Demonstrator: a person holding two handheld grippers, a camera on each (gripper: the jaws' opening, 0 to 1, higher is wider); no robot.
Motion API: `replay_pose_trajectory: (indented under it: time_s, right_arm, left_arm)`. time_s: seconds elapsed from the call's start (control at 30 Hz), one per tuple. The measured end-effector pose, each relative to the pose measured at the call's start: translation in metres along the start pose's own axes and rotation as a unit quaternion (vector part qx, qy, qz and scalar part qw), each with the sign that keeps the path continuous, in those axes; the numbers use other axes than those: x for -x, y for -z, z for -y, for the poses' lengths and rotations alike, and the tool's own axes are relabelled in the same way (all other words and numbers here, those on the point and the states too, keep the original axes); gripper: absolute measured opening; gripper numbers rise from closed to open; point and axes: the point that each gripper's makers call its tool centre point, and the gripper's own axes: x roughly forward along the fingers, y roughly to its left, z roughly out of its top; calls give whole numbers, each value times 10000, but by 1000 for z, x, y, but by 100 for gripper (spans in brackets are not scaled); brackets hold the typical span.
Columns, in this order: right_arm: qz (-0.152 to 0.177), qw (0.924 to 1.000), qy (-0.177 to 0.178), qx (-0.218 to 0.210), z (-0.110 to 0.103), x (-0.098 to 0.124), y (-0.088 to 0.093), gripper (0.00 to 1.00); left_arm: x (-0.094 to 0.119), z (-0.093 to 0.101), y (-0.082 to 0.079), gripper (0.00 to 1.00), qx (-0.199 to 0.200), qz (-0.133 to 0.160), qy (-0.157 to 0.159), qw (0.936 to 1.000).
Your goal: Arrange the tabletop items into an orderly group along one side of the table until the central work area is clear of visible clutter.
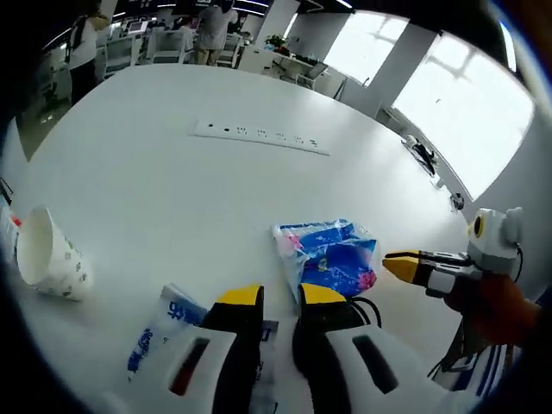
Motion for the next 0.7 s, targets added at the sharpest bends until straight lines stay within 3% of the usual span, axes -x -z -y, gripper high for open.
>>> replay_pose_trajectory:
  time_s: [0.17,0.33,0.7]
  right_arm:
    - [16,9998,-82,169,-15,6,0,10]
    - [17,9993,-193,311,-33,9,6,9]
    - [-158,9958,-504,746,-73,19,41,10]
  left_arm:
    - [22,-9,8,13,85,116,-53,9999]
    - [40,-22,27,14,119,104,-116,9998]
    - [75,-40,76,14,51,-10,-203,9998]
